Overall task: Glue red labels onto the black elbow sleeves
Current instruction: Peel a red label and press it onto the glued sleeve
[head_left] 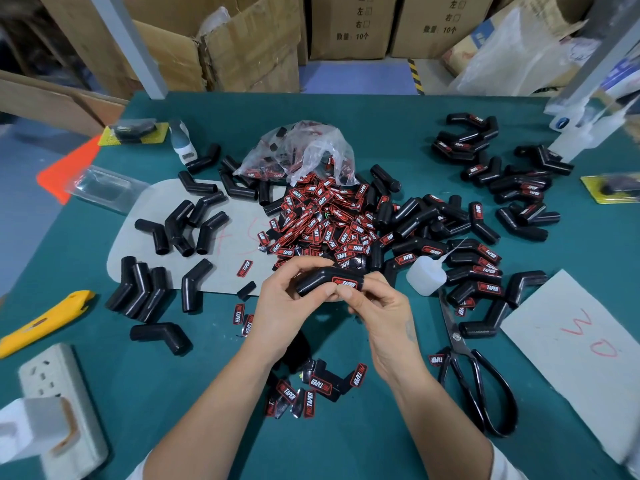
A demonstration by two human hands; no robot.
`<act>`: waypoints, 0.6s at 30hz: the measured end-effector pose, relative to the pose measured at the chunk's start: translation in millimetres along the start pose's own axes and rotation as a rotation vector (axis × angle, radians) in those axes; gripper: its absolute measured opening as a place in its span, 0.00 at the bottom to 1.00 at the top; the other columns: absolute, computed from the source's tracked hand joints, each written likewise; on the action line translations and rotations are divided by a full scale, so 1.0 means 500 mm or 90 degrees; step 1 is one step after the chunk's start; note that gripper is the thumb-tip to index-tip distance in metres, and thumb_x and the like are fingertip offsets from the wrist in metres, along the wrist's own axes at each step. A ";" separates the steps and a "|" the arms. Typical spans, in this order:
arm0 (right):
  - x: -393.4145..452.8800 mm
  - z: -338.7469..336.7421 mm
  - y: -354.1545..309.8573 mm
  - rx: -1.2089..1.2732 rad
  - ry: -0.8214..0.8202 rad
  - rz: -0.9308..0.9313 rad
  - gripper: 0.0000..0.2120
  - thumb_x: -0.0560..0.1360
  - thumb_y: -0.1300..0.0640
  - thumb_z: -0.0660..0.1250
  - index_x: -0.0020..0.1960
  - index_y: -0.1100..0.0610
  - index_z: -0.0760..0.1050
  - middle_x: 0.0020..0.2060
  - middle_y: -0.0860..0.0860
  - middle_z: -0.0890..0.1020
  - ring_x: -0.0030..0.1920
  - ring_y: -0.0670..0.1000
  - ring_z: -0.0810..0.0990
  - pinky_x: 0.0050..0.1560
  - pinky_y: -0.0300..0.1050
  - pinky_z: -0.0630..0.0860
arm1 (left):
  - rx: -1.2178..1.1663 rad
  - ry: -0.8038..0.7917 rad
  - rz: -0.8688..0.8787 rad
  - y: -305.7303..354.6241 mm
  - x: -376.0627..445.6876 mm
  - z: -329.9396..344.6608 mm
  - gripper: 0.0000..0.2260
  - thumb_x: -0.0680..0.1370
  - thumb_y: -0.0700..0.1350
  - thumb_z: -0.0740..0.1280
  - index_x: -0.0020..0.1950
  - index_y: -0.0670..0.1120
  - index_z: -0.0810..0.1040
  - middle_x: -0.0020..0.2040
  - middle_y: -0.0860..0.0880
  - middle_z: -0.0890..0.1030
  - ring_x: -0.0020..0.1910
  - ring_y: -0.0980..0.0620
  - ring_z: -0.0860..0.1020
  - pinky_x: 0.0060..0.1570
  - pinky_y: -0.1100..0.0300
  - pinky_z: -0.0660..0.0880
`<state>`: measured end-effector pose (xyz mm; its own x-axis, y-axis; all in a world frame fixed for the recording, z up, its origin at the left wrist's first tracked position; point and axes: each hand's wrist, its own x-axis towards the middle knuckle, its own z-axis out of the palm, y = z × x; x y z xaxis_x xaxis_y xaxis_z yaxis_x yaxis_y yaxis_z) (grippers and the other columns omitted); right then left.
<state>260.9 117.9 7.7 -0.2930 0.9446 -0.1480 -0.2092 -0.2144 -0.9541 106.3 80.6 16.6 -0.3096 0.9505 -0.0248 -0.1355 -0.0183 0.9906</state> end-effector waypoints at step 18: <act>-0.003 0.005 -0.001 0.021 -0.004 -0.010 0.06 0.72 0.58 0.77 0.47 0.58 0.89 0.41 0.43 0.80 0.39 0.40 0.77 0.42 0.29 0.73 | -0.002 -0.007 0.016 0.004 0.001 -0.001 0.15 0.75 0.35 0.76 0.53 0.55 0.86 0.51 0.49 0.87 0.49 0.54 0.85 0.51 0.63 0.81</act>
<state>259.1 115.8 9.3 -0.2956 0.9463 -0.1309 -0.2439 -0.2073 -0.9474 105.6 80.9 18.4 -0.3018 0.9534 0.0009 -0.1307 -0.0424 0.9905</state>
